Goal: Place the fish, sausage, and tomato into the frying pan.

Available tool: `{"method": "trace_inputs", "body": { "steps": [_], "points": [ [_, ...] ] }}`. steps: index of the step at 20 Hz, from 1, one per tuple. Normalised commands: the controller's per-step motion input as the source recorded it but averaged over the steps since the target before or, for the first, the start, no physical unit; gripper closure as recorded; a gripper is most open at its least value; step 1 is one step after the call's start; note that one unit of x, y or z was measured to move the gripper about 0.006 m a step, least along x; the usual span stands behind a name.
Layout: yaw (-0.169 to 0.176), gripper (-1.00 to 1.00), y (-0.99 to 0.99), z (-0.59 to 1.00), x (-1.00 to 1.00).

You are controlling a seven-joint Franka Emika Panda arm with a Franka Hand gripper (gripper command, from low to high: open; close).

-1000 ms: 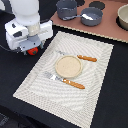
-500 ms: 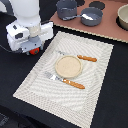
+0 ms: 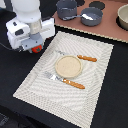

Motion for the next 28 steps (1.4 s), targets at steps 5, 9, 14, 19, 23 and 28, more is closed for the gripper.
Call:
{"method": "trace_inputs", "body": {
  "steps": [5, 9, 14, 19, 23, 28],
  "points": [
    [0.0, 1.0, 0.59, 1.0, 1.0],
    [0.0, 1.0, 0.58, 0.97, 0.9],
    [0.0, 1.0, 0.59, 0.72, 0.8],
    [0.0, 1.0, 0.62, 0.57, 0.8],
    [0.0, 1.0, 0.64, 0.56, 0.83],
    [0.0, 1.0, 0.65, 0.59, 0.83]
  ]
}}
